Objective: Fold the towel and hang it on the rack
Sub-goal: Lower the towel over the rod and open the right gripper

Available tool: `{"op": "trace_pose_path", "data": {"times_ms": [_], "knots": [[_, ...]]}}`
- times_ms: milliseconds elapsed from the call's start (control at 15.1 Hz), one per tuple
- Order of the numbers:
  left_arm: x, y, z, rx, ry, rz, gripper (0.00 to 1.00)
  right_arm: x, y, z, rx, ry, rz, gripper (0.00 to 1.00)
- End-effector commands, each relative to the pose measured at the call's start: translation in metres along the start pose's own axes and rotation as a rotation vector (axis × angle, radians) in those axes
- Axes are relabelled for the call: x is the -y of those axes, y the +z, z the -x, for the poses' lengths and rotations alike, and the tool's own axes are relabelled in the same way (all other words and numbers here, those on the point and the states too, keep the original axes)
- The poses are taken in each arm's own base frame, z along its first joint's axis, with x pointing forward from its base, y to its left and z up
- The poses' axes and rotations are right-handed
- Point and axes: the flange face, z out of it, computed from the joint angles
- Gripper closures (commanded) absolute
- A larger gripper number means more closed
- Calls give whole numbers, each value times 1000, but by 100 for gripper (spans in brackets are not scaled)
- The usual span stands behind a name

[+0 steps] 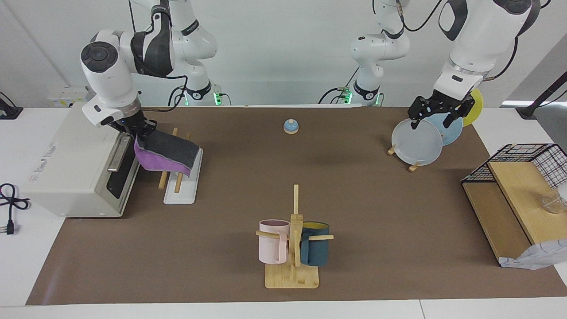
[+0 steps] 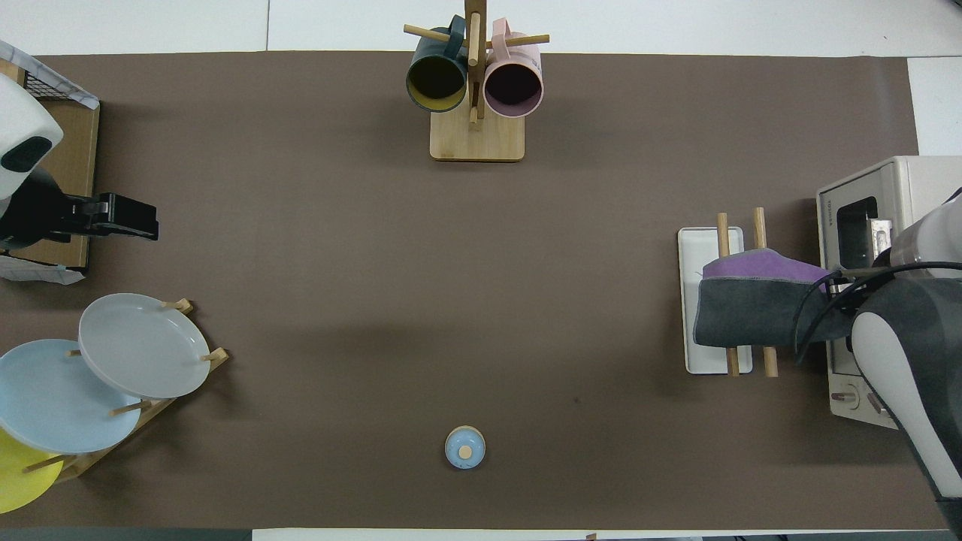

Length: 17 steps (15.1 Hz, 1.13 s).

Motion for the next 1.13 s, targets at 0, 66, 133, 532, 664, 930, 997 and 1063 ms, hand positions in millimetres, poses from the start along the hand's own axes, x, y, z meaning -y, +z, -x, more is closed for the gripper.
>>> {"op": "trace_pose_path", "data": {"times_ms": [0, 66, 133, 532, 664, 930, 997, 1063], "knots": [[3, -3, 3, 4, 0, 6, 0, -5, 1, 7, -17, -22, 0, 50], [3, 0, 4, 12, 0, 6, 0, -6, 0, 7, -18, -21, 0, 42], [3, 0, 5, 11, -2, 4, 0, -6, 0, 7, -19, -20, 0, 38], [5, 0, 5, 12, -5, 4, 0, -4, -21, 3, -52, 13, -99, 0], [4, 0, 5, 12, -3, 5, 0, -5, -38, 1, -79, 20, -114, 0], [4, 0, 5, 12, -5, 5, 0, 7, -105, -6, -46, -8, -129, 0], [4, 0, 5, 12, -5, 5, 0, 7, -114, -7, -24, -9, -146, 0], [5, 0, 5, 12, -5, 4, 0, 6, -118, -7, -15, -9, -147, 0]]}}
